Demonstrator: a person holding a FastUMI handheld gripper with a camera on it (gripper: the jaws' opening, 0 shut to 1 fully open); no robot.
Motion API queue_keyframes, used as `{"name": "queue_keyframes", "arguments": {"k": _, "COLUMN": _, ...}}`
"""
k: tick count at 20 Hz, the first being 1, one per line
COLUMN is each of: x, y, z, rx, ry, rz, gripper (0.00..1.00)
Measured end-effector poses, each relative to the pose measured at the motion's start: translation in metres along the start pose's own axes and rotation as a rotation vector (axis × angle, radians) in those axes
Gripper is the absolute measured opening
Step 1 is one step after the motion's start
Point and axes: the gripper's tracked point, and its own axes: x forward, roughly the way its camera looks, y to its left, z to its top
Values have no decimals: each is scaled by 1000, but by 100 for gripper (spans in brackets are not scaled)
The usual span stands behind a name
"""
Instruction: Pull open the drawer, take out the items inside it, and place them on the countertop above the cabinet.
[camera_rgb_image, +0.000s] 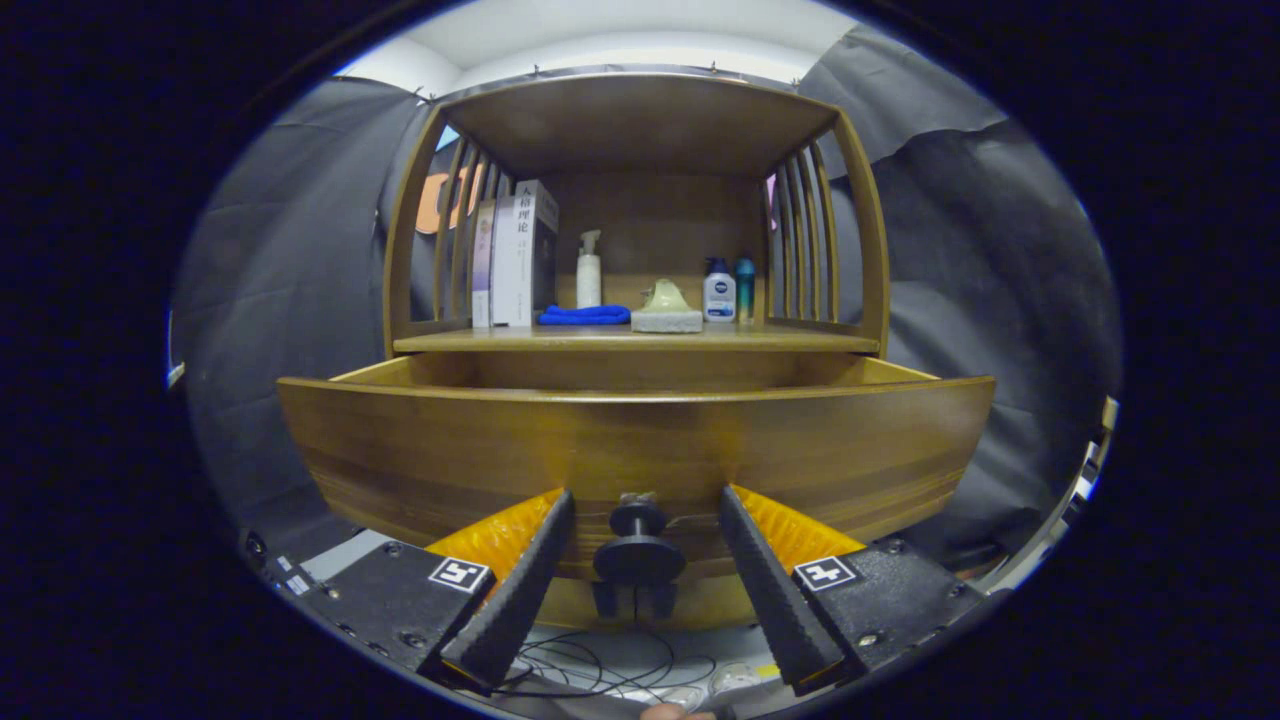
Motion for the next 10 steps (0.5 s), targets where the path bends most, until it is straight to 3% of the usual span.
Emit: {"name": "queue_keyframes", "arguments": {"k": 10, "x": 39, "y": 1, "z": 6, "rx": -10, "ry": 3, "rz": -6, "gripper": 96}}
